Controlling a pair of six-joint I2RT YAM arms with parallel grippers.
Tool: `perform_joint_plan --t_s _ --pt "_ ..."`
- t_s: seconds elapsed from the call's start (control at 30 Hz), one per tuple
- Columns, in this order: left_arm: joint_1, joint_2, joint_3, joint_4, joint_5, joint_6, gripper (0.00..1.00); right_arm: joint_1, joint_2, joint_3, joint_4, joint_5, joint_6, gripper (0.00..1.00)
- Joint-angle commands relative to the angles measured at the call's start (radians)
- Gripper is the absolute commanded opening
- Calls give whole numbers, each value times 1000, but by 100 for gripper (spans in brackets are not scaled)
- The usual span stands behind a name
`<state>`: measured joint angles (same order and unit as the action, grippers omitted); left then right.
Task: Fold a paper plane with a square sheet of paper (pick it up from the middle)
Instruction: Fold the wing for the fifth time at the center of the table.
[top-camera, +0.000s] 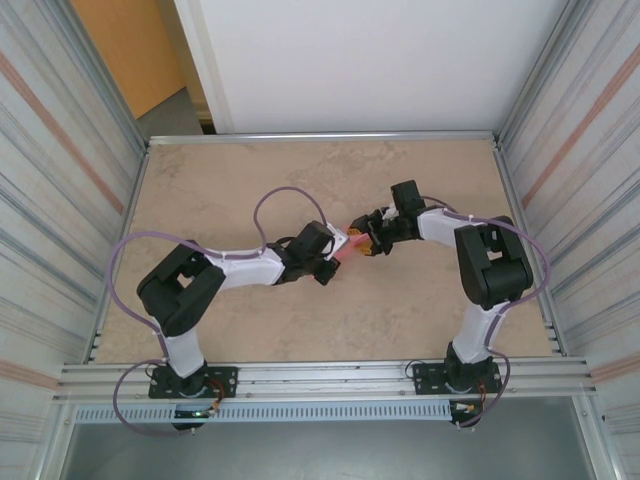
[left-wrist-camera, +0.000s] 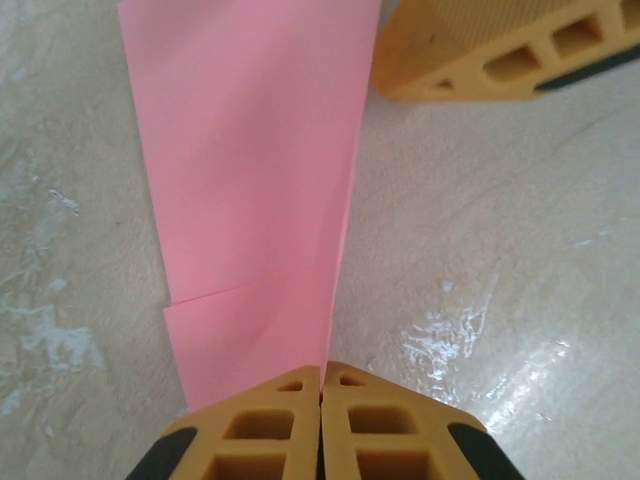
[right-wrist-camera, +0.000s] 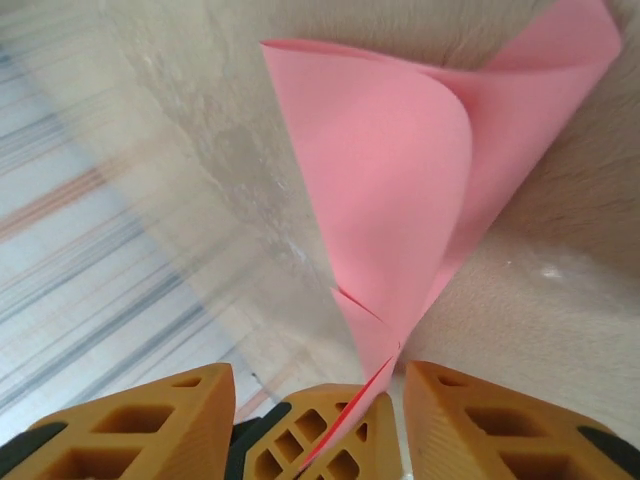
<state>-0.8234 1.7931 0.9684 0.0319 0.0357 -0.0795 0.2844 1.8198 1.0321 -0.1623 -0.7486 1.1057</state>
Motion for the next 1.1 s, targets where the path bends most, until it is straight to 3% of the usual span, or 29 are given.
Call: perform_joint_plan --t_s 0.0,0.37,0.7,1.07 --pt "30 0 3 3 137 -29 6 -32 -65 1 -66 60 -109 53" --pt "98 73 162 -200 321 -118 2 -64 -181 -94 -76 203 -397 67" --pt "169 162 261 -257 537 -233 1 -10 -182 -139 13 162 -491 71" --pt "213 210 273 -193 708 -376 2 26 -80 -79 -3 124 -555 69"
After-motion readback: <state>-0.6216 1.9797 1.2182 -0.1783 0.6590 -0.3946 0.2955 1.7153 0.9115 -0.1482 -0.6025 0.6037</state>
